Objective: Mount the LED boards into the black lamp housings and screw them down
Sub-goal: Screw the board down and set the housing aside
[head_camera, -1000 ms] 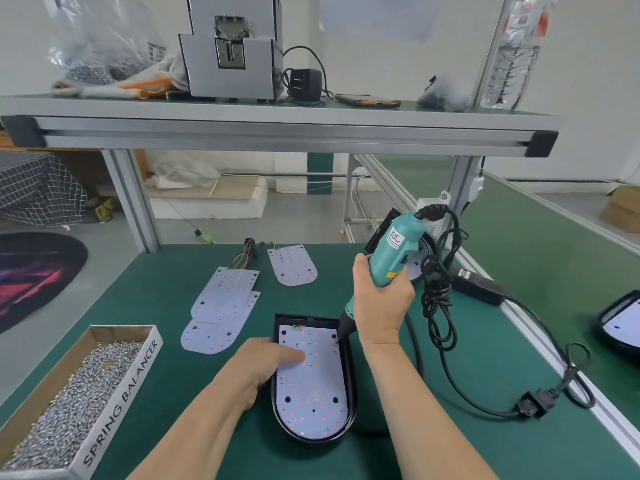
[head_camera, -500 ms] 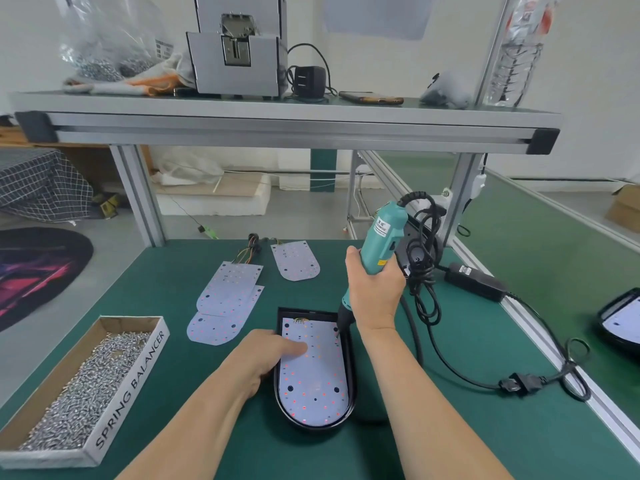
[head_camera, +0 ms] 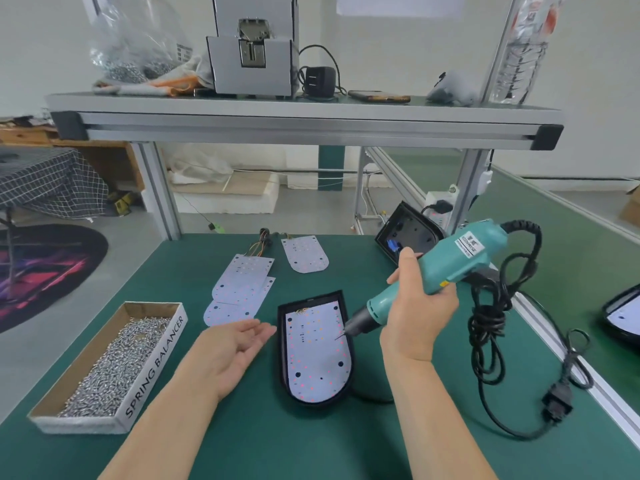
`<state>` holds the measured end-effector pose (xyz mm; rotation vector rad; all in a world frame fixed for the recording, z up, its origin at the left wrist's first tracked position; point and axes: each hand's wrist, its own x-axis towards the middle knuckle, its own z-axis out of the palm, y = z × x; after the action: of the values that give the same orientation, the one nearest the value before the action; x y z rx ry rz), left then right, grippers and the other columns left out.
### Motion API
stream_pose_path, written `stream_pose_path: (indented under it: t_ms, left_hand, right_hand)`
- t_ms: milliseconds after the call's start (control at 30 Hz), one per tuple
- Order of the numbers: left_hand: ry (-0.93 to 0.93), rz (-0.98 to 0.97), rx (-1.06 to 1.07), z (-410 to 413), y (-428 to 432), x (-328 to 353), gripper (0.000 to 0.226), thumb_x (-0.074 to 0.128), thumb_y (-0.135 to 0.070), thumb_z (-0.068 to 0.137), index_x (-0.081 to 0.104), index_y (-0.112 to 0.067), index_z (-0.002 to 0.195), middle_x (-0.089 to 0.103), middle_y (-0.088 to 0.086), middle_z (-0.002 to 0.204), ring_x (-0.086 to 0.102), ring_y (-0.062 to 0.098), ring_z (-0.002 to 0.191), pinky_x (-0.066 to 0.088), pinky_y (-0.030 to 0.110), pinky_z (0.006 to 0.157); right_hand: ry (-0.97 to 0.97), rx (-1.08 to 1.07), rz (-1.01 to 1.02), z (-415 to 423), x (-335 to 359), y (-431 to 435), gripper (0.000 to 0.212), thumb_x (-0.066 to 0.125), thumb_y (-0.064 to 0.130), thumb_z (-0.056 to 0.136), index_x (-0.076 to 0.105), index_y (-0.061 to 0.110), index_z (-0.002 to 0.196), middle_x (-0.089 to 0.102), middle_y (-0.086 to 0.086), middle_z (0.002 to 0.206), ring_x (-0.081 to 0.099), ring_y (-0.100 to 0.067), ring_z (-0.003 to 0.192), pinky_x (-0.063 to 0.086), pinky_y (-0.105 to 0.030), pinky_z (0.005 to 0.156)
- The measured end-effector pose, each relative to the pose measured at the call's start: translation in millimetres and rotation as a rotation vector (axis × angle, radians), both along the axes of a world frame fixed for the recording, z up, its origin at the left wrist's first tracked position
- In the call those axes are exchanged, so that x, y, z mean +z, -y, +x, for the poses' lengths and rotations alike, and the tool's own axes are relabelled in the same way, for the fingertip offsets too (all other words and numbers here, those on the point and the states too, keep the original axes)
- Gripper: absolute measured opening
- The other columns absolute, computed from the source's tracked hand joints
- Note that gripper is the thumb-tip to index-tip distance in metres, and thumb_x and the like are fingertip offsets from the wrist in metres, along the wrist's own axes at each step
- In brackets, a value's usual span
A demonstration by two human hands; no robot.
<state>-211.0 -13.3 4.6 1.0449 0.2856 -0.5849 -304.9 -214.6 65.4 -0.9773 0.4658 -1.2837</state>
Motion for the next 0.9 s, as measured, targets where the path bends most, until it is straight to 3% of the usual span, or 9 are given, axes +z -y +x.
stream_pose_path:
  t_ms: [167, 333, 433, 533, 600, 700, 833, 900]
  left_hand:
    - [0.007, -0.113, -0.092, -22, 5, 15, 0.015, 0.046, 0.016, 0.095, 0.057, 0.017, 0.106, 0.073, 0.029, 0.095, 0.076, 0.026, 0.083, 0.059, 0.02, 0.06]
    - [-0.004, -0.098, -0.122, -45, 17, 14, 0.017, 0.054, 0.013, 0.092, 0.069, 0.013, 0.084, 0.072, 0.021, 0.079, 0.075, 0.021, 0.068, 0.056, 0.016, 0.051]
    - [0.018, -0.095, -0.165, -58, 21, 13, 0.022, 0.061, 0.008, 0.088, 0.074, 0.007, 0.07, 0.072, 0.019, 0.079, 0.076, 0.023, 0.072, 0.057, 0.017, 0.054]
    - [0.018, -0.093, -0.19, -67, 25, 12, 0.021, 0.06, 0.006, 0.091, 0.074, 0.011, 0.076, 0.072, 0.026, 0.087, 0.076, 0.03, 0.079, 0.058, 0.02, 0.057]
    - [0.022, -0.072, -0.23, -71, 24, 14, 0.011, 0.068, 0.006, 0.08, 0.073, 0.016, 0.083, 0.071, 0.032, 0.093, 0.075, 0.038, 0.085, 0.06, 0.025, 0.061]
    - [0.005, -0.086, -0.301, -72, 18, 15, 0.043, 0.073, 0.005, 0.061, 0.065, 0.025, 0.098, 0.065, 0.042, 0.102, 0.07, 0.049, 0.095, 0.062, 0.034, 0.069]
    - [0.048, -0.111, -0.382, -75, 17, 21, 0.019, 0.062, 0.019, 0.075, 0.07, 0.02, 0.093, 0.065, 0.04, 0.108, 0.069, 0.047, 0.099, 0.062, 0.031, 0.073]
    - [0.049, -0.098, -0.382, -76, 18, 19, 0.018, 0.055, 0.021, 0.084, 0.073, 0.016, 0.088, 0.068, 0.037, 0.106, 0.071, 0.043, 0.097, 0.062, 0.027, 0.071]
  right_hand:
    - [0.045, 0.042, 0.056, -3, 8, -20, 0.017, 0.073, 0.027, 0.08, 0.058, 0.027, 0.07, 0.057, 0.006, 0.055, 0.052, -0.012, 0.054, 0.045, -0.026, 0.058]
    - [0.089, 0.065, 0.075, -13, 17, -32, 0.017, 0.073, 0.029, 0.079, 0.061, 0.029, 0.067, 0.056, 0.004, 0.055, 0.051, -0.012, 0.055, 0.044, -0.028, 0.059]
    - [0.092, 0.063, 0.079, -19, 17, -34, 0.02, 0.073, 0.028, 0.08, 0.063, 0.033, 0.063, 0.056, 0.003, 0.056, 0.051, -0.013, 0.056, 0.043, -0.031, 0.062]
    - [0.076, 0.043, 0.053, -24, 15, -35, 0.021, 0.072, 0.028, 0.081, 0.063, 0.032, 0.062, 0.055, 0.004, 0.055, 0.05, -0.015, 0.056, 0.042, -0.031, 0.065]
    - [0.068, 0.038, 0.057, -26, 13, -36, 0.02, 0.071, 0.027, 0.081, 0.062, 0.03, 0.064, 0.055, 0.003, 0.056, 0.05, -0.015, 0.057, 0.043, -0.033, 0.066]
    - [0.061, 0.037, 0.071, -27, 10, -36, 0.018, 0.072, 0.027, 0.081, 0.06, 0.028, 0.067, 0.055, 0.003, 0.056, 0.051, -0.014, 0.057, 0.043, -0.034, 0.065]
    - [0.041, 0.036, 0.083, -27, 5, -37, 0.022, 0.072, 0.029, 0.08, 0.055, 0.017, 0.073, 0.055, 0.004, 0.055, 0.049, -0.014, 0.055, 0.041, -0.033, 0.064]
    - [0.033, 0.036, 0.083, -27, 3, -37, 0.023, 0.072, 0.03, 0.08, 0.055, 0.016, 0.073, 0.055, 0.005, 0.055, 0.05, -0.014, 0.055, 0.042, -0.033, 0.063]
